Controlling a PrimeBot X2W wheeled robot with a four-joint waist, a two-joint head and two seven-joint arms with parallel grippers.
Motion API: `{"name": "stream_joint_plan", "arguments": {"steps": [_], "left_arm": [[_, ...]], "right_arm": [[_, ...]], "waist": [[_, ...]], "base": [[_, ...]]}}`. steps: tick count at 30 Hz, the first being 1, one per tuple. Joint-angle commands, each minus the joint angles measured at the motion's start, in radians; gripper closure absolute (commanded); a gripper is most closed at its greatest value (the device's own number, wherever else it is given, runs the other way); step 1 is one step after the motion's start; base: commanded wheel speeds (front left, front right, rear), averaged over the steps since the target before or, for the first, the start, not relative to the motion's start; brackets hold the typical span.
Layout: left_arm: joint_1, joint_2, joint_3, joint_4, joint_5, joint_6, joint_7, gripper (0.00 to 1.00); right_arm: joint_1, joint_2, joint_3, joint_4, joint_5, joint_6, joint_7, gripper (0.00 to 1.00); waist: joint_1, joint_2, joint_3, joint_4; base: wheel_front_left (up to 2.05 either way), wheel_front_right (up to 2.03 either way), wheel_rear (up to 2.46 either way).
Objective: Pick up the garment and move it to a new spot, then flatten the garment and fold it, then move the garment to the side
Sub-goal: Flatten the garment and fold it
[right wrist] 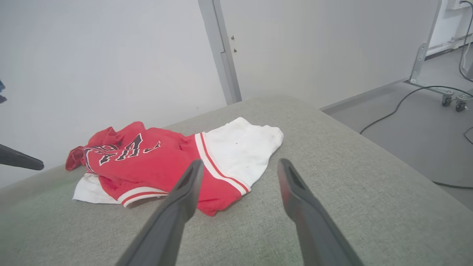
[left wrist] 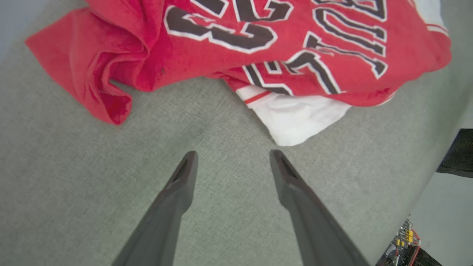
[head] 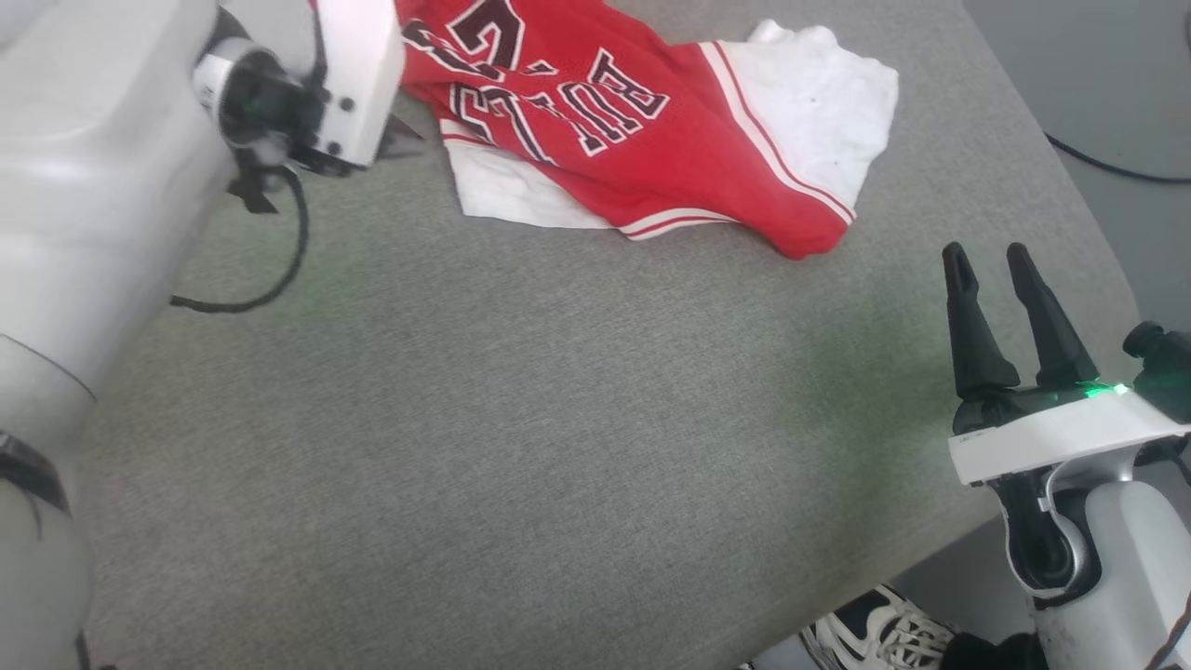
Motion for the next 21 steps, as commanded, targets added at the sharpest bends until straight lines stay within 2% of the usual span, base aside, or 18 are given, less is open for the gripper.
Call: {"name": "stream_joint_plan", "arguments": {"steps": [1, 4, 11, 21], "left_arm": [[0.030, -0.005, -0.001, -0.014, -0.018, -0.003, 0.013, 0.00], [0.056, -0.014, -0.005, -0.030, -0.019, -0.002, 0.013, 0.00], [0.131, -0.037, -0.001, -0.047, -0.036, 0.036, -0.018, 0.00], [0.108, -0.036, 0.040, -0.021, -0.077, 0.068, -0.021, 0.00]], "right_arm": [[0.015, 0.008, -0.007, -0.010, -0.010, -0.001, 0.006, 0.00], [0.020, 0.013, -0.011, -0.022, -0.015, -0.001, 0.009, 0.00], [0.019, 0.036, -0.005, -0.031, -0.007, -0.001, 0.017, 0.00], [0.025, 0.046, 0.004, -0.021, -0.004, -0.001, 0.008, 0.00]], "waist": [[0.0000, 0.0000, -0.005, 0.008], [0.0000, 0.0000, -0.001, 0.007], [0.0000, 0.0000, 0.026, -0.023], [0.0000, 0.0000, 0.039, -0.061]], "base": [[0.00, 0.00, 0.00], [0.00, 0.00, 0.00], [0.00, 0.00, 0.00], [0.00, 0.00, 0.00]]}}
